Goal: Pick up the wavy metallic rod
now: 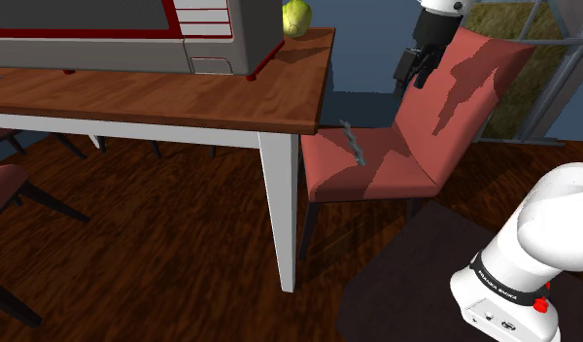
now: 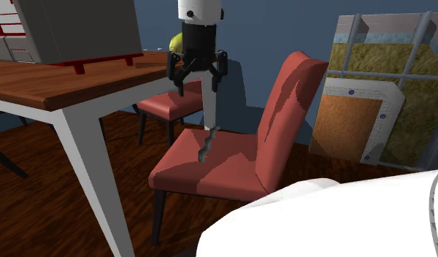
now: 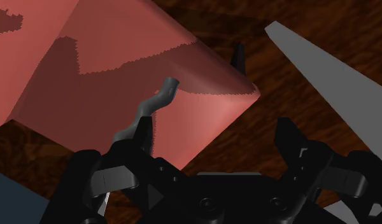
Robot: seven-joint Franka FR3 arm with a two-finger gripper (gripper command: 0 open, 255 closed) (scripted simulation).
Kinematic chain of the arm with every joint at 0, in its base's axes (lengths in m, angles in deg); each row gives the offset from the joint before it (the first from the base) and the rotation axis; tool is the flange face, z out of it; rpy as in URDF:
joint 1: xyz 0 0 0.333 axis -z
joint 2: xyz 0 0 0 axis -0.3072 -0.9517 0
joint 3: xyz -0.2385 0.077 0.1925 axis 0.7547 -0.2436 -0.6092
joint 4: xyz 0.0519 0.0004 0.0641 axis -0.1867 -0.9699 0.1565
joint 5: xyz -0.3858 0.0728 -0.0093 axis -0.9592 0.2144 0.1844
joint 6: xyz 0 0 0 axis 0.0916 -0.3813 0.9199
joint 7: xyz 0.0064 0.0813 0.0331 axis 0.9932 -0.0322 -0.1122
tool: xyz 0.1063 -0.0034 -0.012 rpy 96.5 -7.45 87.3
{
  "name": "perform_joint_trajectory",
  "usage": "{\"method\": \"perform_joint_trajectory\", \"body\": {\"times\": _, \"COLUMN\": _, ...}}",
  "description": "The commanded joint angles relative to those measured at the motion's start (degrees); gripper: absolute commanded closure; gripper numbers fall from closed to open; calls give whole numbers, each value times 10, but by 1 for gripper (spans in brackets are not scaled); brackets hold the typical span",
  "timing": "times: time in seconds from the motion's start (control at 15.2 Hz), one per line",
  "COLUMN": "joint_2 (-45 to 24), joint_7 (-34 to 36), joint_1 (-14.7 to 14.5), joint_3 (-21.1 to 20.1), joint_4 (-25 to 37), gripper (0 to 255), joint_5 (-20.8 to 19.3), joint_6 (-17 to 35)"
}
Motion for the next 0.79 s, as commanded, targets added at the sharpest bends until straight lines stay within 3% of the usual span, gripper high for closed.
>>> {"method": "perform_joint_trajectory", "body": {"times": 0.0, "joint_2": 0, "joint_7": 0, "joint_1": 0, "joint_3": 0, "joint_4": 0, "gripper": 0, "joint_5": 0, "joint_6": 0}}
{"method": "perform_joint_trajectory", "body": {"times": 0.73, "joint_2": -181, "joint_7": 60, "joint_1": 34, "joint_3": 15, "joint_4": -18, "gripper": 0, "joint_5": -1, "joint_6": 193}}
